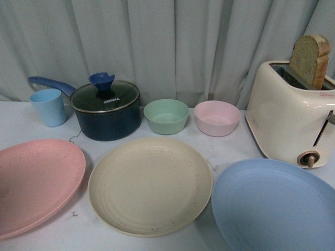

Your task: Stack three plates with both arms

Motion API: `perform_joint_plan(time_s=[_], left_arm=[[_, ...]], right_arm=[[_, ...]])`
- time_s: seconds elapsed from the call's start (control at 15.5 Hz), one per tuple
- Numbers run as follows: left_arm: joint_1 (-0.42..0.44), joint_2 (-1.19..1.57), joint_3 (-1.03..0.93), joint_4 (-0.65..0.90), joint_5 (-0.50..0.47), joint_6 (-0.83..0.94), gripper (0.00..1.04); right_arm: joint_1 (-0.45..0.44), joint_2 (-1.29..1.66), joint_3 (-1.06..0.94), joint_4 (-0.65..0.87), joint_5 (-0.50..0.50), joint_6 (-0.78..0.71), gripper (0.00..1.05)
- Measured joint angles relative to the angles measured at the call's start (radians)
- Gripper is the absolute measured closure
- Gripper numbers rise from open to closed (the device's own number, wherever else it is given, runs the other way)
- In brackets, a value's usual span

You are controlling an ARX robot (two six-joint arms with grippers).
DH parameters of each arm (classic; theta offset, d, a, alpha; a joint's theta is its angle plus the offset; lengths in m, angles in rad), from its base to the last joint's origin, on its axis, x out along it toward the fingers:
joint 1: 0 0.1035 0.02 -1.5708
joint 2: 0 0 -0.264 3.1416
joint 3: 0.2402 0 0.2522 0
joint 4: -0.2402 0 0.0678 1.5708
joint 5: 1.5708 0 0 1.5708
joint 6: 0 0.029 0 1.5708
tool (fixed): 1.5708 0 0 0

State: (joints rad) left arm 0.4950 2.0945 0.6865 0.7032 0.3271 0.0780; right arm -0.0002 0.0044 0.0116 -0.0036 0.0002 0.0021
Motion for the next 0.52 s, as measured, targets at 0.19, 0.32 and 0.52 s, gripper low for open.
perform_joint_plan(time_s=[0.19, 0.32, 0.52], left_arm=[[0.012, -0.087, 0.002, -0.071, 0.018, 0.005, 1.02], [0.014, -0.362, -0.007, -0.229, 0.041, 0.049, 1.02], [-0.097, -0.573, -0.046, -0.270, 0.082, 0.019, 1.02]], right_arm=[[0.000, 0.000, 0.000, 0.000, 0.000, 0.000, 0.06], [0.000, 0.000, 0.000, 0.000, 0.000, 0.000, 0.06], [0.000, 0.000, 0.000, 0.000, 0.000, 0.000, 0.06]])
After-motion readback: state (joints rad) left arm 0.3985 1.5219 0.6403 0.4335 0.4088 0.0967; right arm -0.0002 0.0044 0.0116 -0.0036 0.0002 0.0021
